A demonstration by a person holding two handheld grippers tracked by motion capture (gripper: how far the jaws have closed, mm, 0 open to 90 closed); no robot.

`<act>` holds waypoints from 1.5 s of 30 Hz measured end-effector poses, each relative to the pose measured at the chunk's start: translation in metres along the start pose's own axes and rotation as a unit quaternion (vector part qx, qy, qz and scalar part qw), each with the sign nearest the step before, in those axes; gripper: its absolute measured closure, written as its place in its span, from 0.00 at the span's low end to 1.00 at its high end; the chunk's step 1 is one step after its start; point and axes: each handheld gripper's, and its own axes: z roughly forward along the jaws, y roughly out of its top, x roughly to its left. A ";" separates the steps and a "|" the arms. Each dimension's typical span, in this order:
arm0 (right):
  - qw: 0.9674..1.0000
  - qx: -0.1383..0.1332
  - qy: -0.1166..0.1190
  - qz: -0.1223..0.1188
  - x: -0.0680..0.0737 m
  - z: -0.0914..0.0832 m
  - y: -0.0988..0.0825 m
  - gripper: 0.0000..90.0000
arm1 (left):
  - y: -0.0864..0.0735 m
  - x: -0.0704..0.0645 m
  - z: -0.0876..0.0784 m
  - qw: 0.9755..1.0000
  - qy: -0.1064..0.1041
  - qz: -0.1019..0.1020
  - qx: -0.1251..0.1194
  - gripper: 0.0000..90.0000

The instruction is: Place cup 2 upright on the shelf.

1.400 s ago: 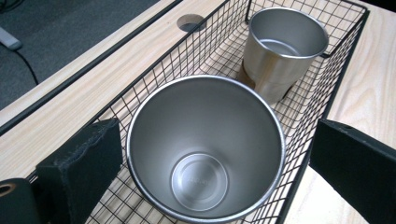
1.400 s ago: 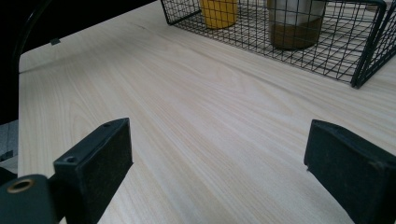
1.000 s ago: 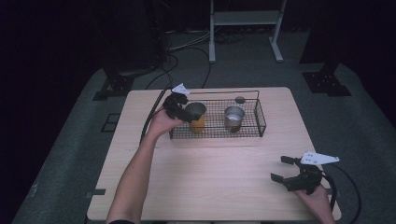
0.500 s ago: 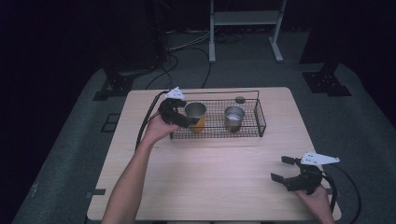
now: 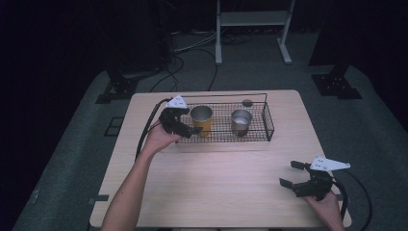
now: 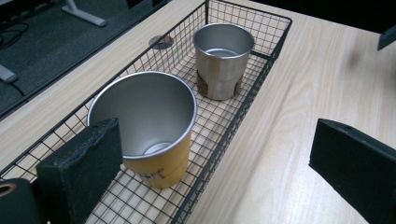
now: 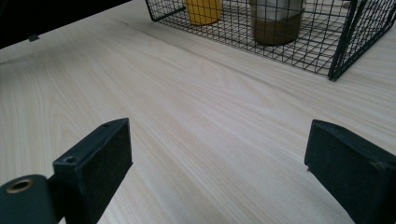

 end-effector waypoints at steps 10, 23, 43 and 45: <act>1.000 0.002 -0.005 -0.001 0.000 0.002 0.000 0.08 | -0.012 -0.009 -0.012 1.000 -0.002 0.002 -0.009 0.02; 1.000 0.002 -0.007 0.000 0.000 0.001 0.000 0.08 | -0.023 -0.015 -0.023 1.000 -0.007 -0.003 -0.010 0.02; 1.000 -0.002 -0.012 -0.002 0.001 0.003 0.002 0.08 | -0.056 -0.031 -0.045 1.000 -0.003 -0.014 -0.019 0.02; 1.000 -0.003 -0.013 -0.004 0.002 0.003 0.002 0.08 | -0.061 -0.033 -0.046 1.000 -0.002 -0.016 -0.021 0.02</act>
